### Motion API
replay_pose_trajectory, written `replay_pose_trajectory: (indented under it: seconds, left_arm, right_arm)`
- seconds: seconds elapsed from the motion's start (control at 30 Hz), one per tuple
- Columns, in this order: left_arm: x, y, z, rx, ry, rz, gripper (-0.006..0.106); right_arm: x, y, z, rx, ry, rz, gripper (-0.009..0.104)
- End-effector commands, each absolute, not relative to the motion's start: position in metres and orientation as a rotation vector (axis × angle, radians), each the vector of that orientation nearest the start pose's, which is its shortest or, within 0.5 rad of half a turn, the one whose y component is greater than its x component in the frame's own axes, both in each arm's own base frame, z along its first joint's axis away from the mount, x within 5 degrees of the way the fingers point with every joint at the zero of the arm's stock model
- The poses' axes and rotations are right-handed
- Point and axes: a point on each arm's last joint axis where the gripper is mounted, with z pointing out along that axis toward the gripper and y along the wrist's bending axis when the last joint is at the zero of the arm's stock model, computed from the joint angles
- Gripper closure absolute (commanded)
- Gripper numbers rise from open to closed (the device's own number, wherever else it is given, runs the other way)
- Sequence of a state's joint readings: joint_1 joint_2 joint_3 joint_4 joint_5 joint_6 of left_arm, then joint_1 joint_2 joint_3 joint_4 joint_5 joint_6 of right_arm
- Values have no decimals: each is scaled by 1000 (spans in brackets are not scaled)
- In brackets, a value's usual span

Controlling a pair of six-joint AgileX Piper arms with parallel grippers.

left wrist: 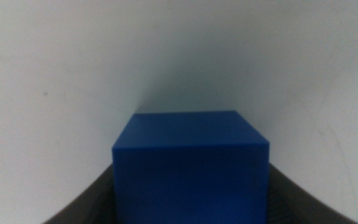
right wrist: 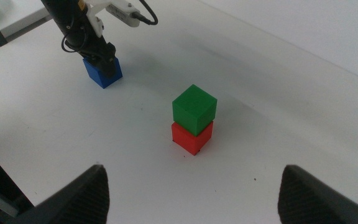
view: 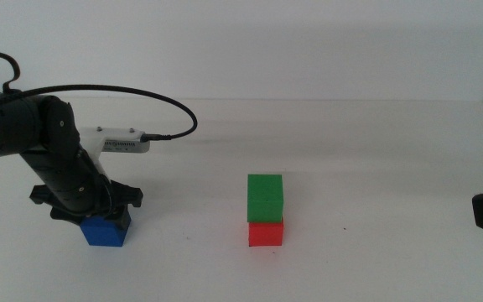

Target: Stack red cubes first, then green, then blue cubes in a specific spot.

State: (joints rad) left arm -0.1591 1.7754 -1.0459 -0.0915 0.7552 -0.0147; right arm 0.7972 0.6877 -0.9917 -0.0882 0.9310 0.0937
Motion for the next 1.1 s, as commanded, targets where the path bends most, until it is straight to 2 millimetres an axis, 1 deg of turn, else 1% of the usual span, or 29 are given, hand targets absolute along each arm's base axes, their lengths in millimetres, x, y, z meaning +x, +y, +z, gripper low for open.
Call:
replay_pose_trajectory:
  seconds: [0.0,0.03,0.1,0.17,0.23,0.33,0.37,0.4,0.43,0.5,0.57,0.63,0.73,0.8,0.93,1.07]
  left_arm:
    - [318,-58,170,75,2994,-122,77]
    - [317,-59,172,60,2997,-143,87]
    - [313,-61,184,47,2991,-174,102]
    - [310,-65,205,42,2959,-153,102]
    - [306,-75,237,43,2914,-76,102]
    - [302,-105,288,78,2861,16,102]
    - [299,-113,300,76,2871,39,102]
    - [299,-126,312,56,2863,24,102]
    - [301,-140,323,27,2826,-20,102]
    - [302,-167,331,-29,2798,-96,102]
    - [296,-193,335,-33,2779,-128,102]
    - [291,-215,332,-34,2769,-127,102]
    - [287,-240,325,-47,2769,-130,102]
    - [290,-253,320,-22,2774,-138,102]
    - [294,-269,312,-1,2789,-153,102]
    - [298,-274,303,-37,2815,-156,102]
  right_arm:
    - [81,72,401,-743,1993,413,17]
    - [81,72,401,-743,1993,413,17]
    - [81,72,401,-743,1993,413,17]
    - [81,72,401,-743,1993,413,17]
    - [81,72,401,-743,1993,413,17]
    - [81,72,401,-743,1993,413,17]
    - [81,72,401,-743,1993,413,17]
    - [81,72,401,-743,1993,413,17]
    - [81,72,401,-743,1993,413,17]
    - [81,72,401,-743,1993,413,17]
    - [81,72,401,-735,1996,418,17]
    - [81,72,401,-735,1996,418,17]
    - [81,72,401,-735,1996,418,17]
    - [81,72,401,-735,1996,418,17]
    - [81,72,401,-735,1996,418,17]
    - [81,72,401,-735,1996,418,17]
